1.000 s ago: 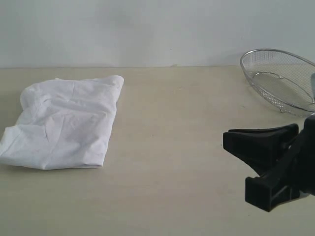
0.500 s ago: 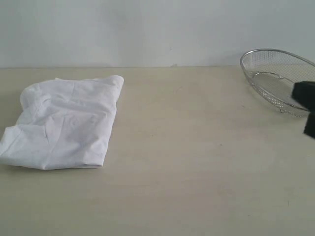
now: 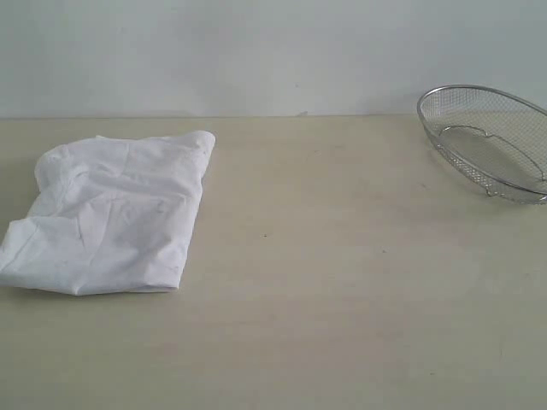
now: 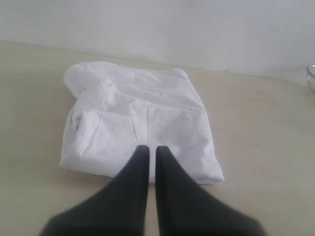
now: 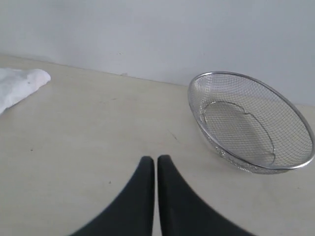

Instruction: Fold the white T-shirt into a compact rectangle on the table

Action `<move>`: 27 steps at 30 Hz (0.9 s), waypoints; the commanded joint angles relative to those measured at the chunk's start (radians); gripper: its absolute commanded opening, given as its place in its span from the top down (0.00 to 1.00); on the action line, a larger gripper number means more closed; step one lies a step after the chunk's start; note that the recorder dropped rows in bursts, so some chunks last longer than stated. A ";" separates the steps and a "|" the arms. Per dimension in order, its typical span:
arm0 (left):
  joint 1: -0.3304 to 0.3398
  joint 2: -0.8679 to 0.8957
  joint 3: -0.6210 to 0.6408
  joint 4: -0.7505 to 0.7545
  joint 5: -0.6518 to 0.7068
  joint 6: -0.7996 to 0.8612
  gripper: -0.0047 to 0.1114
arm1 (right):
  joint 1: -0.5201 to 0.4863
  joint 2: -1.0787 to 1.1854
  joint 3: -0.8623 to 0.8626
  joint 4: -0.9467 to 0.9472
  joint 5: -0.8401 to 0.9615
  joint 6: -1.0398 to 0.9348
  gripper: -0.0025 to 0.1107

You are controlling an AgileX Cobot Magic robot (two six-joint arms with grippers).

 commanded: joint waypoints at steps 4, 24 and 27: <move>-0.006 -0.002 -0.001 0.000 0.002 -0.009 0.92 | -0.009 -0.141 0.204 0.016 -0.243 0.116 0.98; -0.006 -0.002 -0.001 0.000 0.002 -0.009 0.92 | -0.012 -0.272 0.264 0.010 0.022 0.047 0.98; -0.006 -0.002 -0.001 0.000 0.002 -0.009 0.92 | -0.012 -0.272 0.264 0.010 0.075 0.063 0.98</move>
